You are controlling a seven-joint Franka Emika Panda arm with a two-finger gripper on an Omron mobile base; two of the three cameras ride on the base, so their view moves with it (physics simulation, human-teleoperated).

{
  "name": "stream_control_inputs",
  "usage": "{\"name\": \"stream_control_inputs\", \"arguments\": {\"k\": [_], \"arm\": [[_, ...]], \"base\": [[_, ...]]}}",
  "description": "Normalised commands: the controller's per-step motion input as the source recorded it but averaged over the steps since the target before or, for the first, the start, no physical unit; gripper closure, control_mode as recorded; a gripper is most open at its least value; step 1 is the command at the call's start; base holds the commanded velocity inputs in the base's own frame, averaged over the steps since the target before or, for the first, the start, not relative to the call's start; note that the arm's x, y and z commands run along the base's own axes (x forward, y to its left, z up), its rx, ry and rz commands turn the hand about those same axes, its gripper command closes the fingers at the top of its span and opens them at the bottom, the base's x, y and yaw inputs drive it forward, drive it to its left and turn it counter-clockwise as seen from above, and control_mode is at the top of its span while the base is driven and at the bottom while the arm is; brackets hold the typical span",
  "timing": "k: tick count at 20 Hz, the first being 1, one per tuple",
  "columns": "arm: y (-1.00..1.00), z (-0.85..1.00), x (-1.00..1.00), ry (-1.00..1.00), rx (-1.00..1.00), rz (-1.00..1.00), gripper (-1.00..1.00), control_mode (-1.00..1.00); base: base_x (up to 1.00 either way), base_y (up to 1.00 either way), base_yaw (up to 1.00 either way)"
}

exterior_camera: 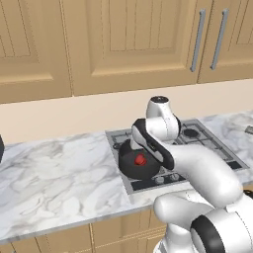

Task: Put the garlic and bell pepper in the pot. Retrieve the spatula and lightly stir the vegetables in the pot.

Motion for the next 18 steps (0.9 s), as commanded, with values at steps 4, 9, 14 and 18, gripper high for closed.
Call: {"name": "stream_control_inputs", "arguments": {"k": [4, 9, 14, 18], "arm": [[0.0, -0.02, 0.29, 0.17, 0.0, 0.16, 1.0, -1.0], [0.0, -0.13, 0.04, 0.19, -0.01, 0.15, 1.0, -1.0], [0.02, -0.31, 0.0, 0.09, 0.0, 0.1, 1.0, -1.0], [0.05, -0.24, 0.0, 0.0, 0.0, 0.08, 1.0, -1.0]], "base": [[0.0, 0.0, 0.0], [0.0, 0.0, 0.0], [0.0, 0.0, 0.0], [0.0, 0.0, 0.0]]}}
